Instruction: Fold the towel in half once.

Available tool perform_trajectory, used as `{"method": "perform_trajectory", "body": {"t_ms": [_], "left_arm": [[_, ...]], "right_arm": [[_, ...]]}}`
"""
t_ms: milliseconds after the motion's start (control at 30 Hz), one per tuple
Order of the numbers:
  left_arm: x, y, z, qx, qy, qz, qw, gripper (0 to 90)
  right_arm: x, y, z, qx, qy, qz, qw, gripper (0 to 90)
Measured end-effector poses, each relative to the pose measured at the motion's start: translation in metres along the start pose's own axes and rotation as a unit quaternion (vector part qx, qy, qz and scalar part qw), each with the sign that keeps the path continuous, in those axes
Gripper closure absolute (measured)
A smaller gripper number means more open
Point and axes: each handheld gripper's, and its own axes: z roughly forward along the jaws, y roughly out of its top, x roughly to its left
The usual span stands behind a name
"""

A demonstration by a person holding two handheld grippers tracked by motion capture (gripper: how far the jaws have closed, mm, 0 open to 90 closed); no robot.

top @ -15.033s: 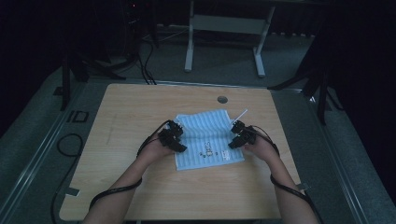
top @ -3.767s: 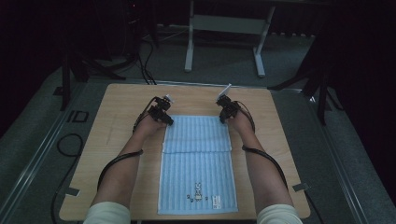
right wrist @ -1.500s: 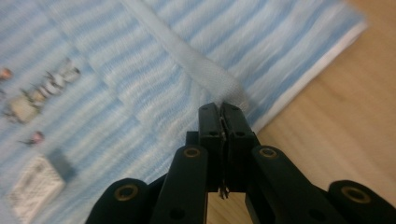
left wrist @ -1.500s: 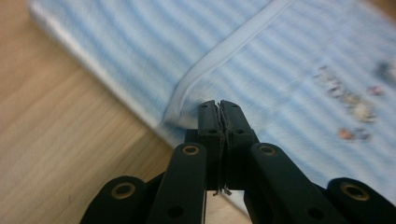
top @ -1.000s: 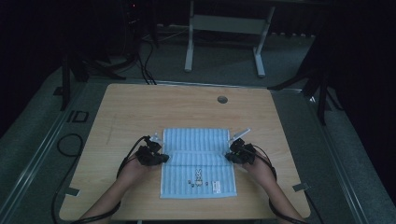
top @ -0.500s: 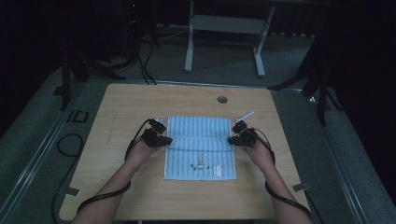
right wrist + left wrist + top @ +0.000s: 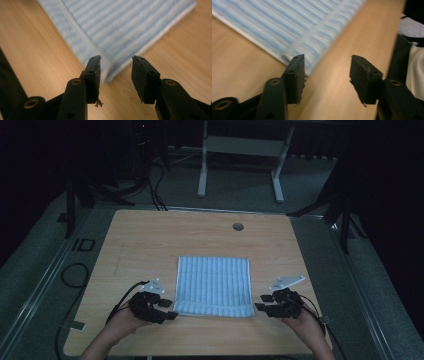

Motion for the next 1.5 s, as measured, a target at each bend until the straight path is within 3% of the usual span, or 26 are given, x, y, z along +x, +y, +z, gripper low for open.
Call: {"method": "perform_trajectory", "body": {"t_ms": [33, 200, 267, 300, 367, 467, 567, 633, 733, 867, 933, 1000, 1067, 1133, 1167, 1200, 1233, 1300, 1333, 1367, 1433, 1500], "left_arm": [[0.000, 0.000, 0.002, 0.003, 0.001, 0.001, 1.0000, 44.5], [0.020, 0.008, 0.017, 0.012, 0.013, -0.017, 0.9997, 44.4], [0.031, 0.012, 0.025, 0.017, 0.010, -0.037, 0.9991, 44.3], [0.035, 0.014, 0.030, 0.025, 0.005, -0.045, 0.9987, 44.3], [0.037, 0.017, 0.040, 0.039, 0.008, -0.037, 0.9985, 42.3], [0.039, 0.019, 0.053, 0.054, 0.005, -0.039, 0.9978, 41.8], [0.038, 0.022, 0.055, 0.057, 0.015, -0.027, 0.9979, 42.9], [0.034, 0.023, 0.055, 0.056, 0.038, -0.010, 0.9976, 56.1], [0.034, 0.025, 0.050, 0.035, 0.036, -0.015, 0.9986, 72.5], [0.034, 0.034, 0.034, -0.014, 0.062, -0.019, 0.9978, 78.8], [0.034, 0.040, 0.025, -0.036, 0.084, -0.020, 0.9957, 78.8], [0.032, 0.044, 0.013, -0.078, 0.093, -0.016, 0.9925, 78.7], [0.026, 0.044, 0.001, -0.102, 0.085, 0.001, 0.9912, 78.7], [0.019, 0.040, -0.007, -0.095, 0.059, 0.011, 0.9936, 72.9], [0.014, 0.035, -0.009, -0.082, 0.036, 0.016, 0.9959, 67.5], [0.011, 0.031, -0.010, -0.071, 0.027, 0.019, 0.9969, 58.4], [0.006, 0.025, -0.010, -0.063, 0.017, 0.024, 0.9976, 56.3], [0.003, 0.014, -0.007, -0.036, 0.009, 0.016, 0.9992, 49.5], [0.003, 0.014, -0.007, -0.036, 0.009, 0.016, 0.9992, 48.6], [0.005, 0.005, -0.004, -0.020, 0.007, 0.005, 0.9998, 48.6], [0.009, -0.001, -0.002, -0.023, -0.009, -0.006, 0.9997, 47.7], [0.012, -0.003, 0.001, -0.020, -0.002, -0.014, 0.9997, 47.6]], "right_arm": [[-0.001, -0.001, 0.004, 0.001, 0.008, 0.009, 0.9999, 58.0], [0.002, 0.002, 0.024, 0.013, 0.023, 0.006, 0.9996, 53.4], [-0.001, 0.003, 0.033, 0.030, 0.013, 0.007, 0.9994, 51.8], [-0.005, 0.003, 0.037, 0.034, 0.019, 0.014, 0.9991, 51.4], [-0.008, 0.003, 0.045, 0.043, 0.035, 0.021, 0.9982, 51.2], [-0.004, 0.002, 0.052, 0.059, 0.047, 0.004, 0.9972, 77.5], [-0.001, 0.005, 0.051, 0.060, 0.051, -0.011, 0.9968, 81.1], [-0.002, 0.007, 0.048, 0.051, 0.054, -0.009, 0.9972, 81.3], [-0.002, 0.012, 0.043, 0.044, 0.042, -0.014, 0.9980, 81.3], [-0.008, 0.020, 0.036, 0.032, 0.031, -0.014, 0.9989, 81.4], [-0.012, 0.029, 0.031, 0.026, 0.024, -0.015, 0.9993, 81.5], [-0.016, 0.038, 0.021, 0.007, 0.013, -0.016, 0.9998, 81.5], [-0.016, 0.046, 0.009, -0.018, 0.002, -0.017, 0.9997, 81.5], [-0.011, 0.046, -0.002, -0.037, 0.005, -0.023, 0.9990, 81.1], [-0.006, 0.043, -0.007, -0.040, 0.019, -0.024, 0.9987, 78.3], [0.000, 0.036, -0.008, -0.032, 0.049, -0.026, 0.9979, 73.9], [0.004, 0.031, -0.008, -0.026, 0.059, -0.031, 0.9975, 70.3], [0.009, 0.017, -0.005, -0.009, 0.066, -0.033, 0.9972, 65.5], [0.009, 0.011, -0.004, -0.002, 0.060, -0.028, 0.9978, 65.5], [0.007, 0.006, -0.003, 0.001, 0.051, -0.019, 0.9985, 65.5], [0.001, 0.000, -0.002, -0.001, 0.057, 0.004, 0.9984, 65.5], [-0.001, -0.002, 0.001, 0.003, 0.052, 0.013, 0.9985, 64.2]]}}
